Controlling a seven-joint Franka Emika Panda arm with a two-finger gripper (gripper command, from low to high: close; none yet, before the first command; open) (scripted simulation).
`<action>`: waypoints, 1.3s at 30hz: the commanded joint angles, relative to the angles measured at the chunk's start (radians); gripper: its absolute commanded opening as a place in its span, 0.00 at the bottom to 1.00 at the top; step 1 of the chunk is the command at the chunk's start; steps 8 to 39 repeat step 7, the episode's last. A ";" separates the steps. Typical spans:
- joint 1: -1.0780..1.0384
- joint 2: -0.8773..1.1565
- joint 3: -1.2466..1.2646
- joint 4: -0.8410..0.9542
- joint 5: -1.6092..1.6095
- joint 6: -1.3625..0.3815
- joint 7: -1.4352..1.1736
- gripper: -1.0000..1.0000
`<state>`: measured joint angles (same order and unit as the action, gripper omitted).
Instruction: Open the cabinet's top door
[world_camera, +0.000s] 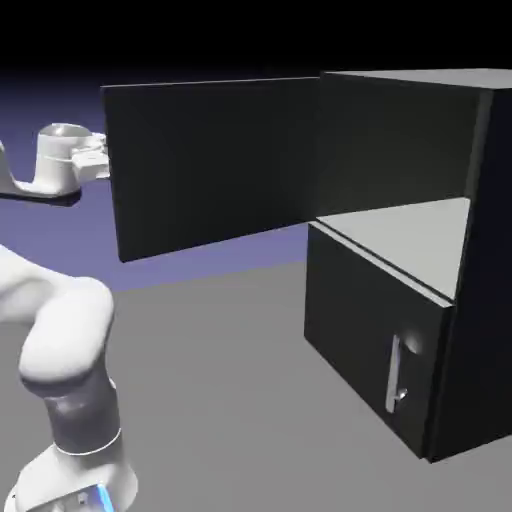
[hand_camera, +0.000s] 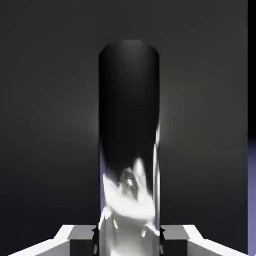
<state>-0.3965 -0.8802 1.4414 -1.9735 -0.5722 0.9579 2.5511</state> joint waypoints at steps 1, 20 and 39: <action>-0.036 -0.008 0.022 0.034 0.008 -0.020 -0.008 0.00; -0.250 -0.077 0.131 0.247 0.049 -0.136 -0.071 0.00; -0.250 -0.077 0.131 0.247 0.049 -0.136 -0.071 0.00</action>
